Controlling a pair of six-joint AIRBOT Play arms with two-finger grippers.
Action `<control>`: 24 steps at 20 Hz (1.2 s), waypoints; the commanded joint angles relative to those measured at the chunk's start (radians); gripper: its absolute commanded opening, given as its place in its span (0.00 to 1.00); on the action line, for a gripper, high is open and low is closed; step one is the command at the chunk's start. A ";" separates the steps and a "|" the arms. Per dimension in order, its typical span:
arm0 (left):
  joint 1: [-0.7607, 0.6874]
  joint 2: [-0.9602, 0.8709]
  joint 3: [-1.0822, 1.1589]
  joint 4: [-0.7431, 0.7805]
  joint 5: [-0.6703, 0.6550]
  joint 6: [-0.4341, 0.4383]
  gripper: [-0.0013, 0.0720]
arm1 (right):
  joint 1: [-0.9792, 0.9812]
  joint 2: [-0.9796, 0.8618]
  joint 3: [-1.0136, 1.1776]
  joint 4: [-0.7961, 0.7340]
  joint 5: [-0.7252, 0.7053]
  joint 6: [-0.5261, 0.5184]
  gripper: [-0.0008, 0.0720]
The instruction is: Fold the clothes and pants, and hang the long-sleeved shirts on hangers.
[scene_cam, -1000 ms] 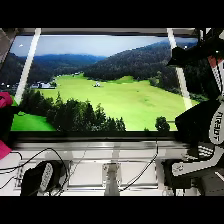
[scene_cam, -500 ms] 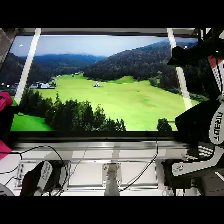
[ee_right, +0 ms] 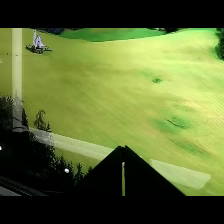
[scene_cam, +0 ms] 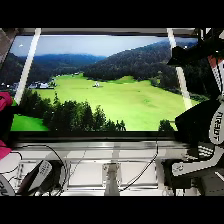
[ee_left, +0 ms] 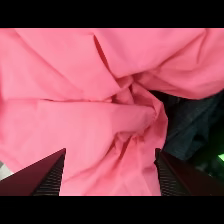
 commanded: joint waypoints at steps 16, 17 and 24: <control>0.021 -0.215 0.001 0.112 0.167 0.000 0.04 | 0.001 0.000 0.001 0.000 0.000 0.000 0.03; 0.021 -0.216 0.001 0.112 0.167 0.000 0.04 | 0.001 0.000 0.001 0.000 0.000 0.000 0.03; -0.021 -0.093 0.025 0.101 0.183 -0.040 0.04 | 0.001 0.000 0.001 0.000 0.000 0.000 0.03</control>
